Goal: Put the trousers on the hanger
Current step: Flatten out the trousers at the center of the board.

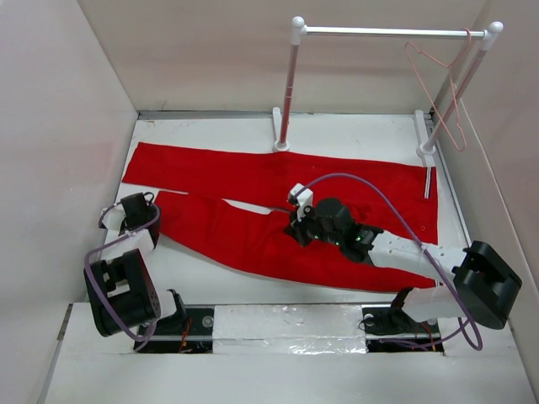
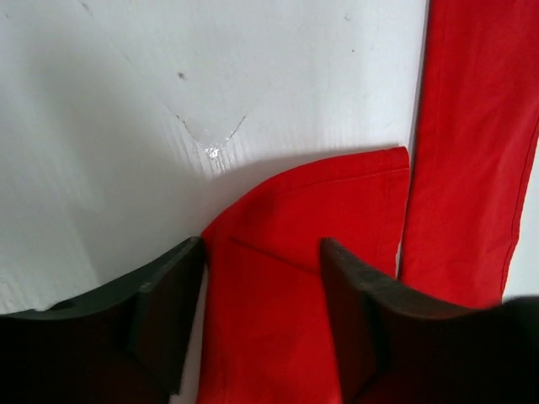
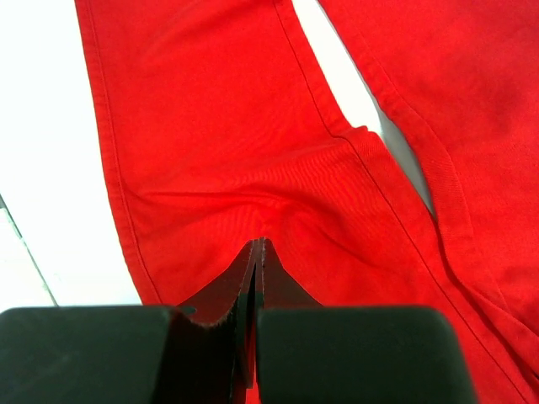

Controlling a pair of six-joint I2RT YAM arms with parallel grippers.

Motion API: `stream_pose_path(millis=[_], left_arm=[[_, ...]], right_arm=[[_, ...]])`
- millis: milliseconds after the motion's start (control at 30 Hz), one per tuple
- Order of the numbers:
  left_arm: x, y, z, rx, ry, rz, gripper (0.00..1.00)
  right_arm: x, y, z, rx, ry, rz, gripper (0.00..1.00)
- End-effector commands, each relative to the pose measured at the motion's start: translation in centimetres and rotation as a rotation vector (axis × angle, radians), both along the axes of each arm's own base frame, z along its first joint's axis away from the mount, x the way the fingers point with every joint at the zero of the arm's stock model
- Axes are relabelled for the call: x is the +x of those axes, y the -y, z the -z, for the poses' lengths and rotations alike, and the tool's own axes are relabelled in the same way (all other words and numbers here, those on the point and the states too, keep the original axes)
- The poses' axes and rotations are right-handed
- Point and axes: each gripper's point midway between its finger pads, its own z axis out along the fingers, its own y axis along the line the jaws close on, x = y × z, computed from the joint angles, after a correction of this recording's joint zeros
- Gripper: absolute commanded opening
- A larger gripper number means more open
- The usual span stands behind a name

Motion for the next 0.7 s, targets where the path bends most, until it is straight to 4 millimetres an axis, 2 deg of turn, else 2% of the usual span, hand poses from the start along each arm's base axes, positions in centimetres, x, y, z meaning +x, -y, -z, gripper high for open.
stream_pose_path(millis=[0,33,100,133,200,300,367,400,433,467,500,600,667], left_arm=[[0.8,0.3,-0.4,-0.029,0.031,0.006,0.49],[0.9,0.3,-0.6,-0.024,0.043,0.005,0.35],[1.0,0.0,-1.0,-0.011,0.045,-0.004,0.17],[0.9,-0.2,-1.2,-0.004,0.045,-0.011,0.02],[0.8,-0.4,-1.8,0.011,0.049,-0.017,0.00],[0.5,-1.1,-4.4,0.069,0.092,-0.030,0.00],[0.6,-1.2,-7.2,0.126,0.142,-0.024,0.00],[0.4,-1.6,-8.5,0.160,0.144,-0.038,0.00],[0.6,-1.2,-10.6,0.192,0.188,-0.024,0.00],[0.7,-1.4,-11.7,0.219,0.204,-0.016,0.00],[0.3,-1.1,-13.0,0.234,0.216,-0.009,0.00],[0.0,-0.9,-15.6,0.270,0.256,0.019,0.00],[-0.2,-0.6,-16.7,0.295,0.276,0.042,0.00]], right_arm=[[0.0,-0.9,-2.3,0.060,0.056,-0.025,0.00],[0.0,-0.9,-2.3,0.060,0.056,-0.026,0.00],[0.0,-0.9,-2.3,0.060,0.056,-0.026,0.00],[0.1,-0.9,-2.2,0.058,0.053,-0.023,0.00],[0.2,-0.8,-2.2,0.056,0.055,-0.017,0.00],[0.4,-0.7,-2.1,0.048,0.058,0.000,0.01],[0.5,-0.6,-1.9,0.045,0.054,0.008,0.07],[0.6,-0.6,-1.9,0.045,0.054,0.012,0.15],[0.8,-0.5,-1.9,0.049,0.048,0.019,0.19],[0.9,-0.4,-2.0,0.061,0.041,0.009,0.23],[0.8,-0.4,-2.0,0.069,0.035,-0.001,0.32],[1.4,0.4,-2.0,0.070,0.030,0.024,0.46],[1.6,1.0,-2.4,0.071,0.033,0.042,0.51]])
